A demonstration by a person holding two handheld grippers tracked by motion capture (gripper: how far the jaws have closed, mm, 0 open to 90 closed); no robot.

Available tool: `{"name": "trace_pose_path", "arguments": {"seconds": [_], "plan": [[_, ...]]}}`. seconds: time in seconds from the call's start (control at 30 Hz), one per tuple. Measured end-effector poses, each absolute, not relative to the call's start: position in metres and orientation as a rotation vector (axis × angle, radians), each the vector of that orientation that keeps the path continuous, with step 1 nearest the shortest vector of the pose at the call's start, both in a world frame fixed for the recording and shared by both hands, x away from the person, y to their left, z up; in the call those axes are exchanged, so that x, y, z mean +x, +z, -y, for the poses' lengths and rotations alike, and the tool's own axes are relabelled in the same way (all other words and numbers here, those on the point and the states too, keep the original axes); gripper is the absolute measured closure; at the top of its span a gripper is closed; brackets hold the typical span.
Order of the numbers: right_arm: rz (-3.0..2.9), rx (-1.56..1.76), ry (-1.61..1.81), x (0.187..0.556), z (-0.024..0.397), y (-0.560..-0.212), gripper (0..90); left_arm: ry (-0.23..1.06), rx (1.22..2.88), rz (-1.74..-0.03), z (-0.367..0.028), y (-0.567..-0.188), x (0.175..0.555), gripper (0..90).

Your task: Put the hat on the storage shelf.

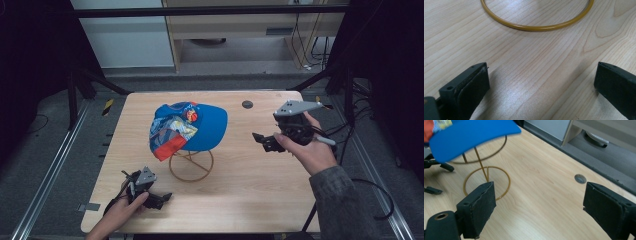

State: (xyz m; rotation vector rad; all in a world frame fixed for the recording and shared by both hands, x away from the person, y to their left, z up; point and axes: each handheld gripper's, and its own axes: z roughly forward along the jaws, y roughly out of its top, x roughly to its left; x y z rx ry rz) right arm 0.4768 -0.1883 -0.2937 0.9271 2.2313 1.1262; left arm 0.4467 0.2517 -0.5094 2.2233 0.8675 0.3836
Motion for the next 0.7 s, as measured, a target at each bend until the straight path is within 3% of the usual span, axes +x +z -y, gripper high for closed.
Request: {"name": "trace_pose_path", "arguments": {"seconds": [0.33, 0.7], "plan": [[-2.206, 1.073, 1.155, 0.462, 0.212, -0.377, 12.8, 0.384, 2.224, -0.867, -0.252, -0.509, 0.447, 0.0], [-2.190, 1.209, 1.146, 0.462, 0.216, -0.447, 11.9, 0.383, 2.224, -0.866, -0.252, -0.509, 0.447, 0.0]]}}
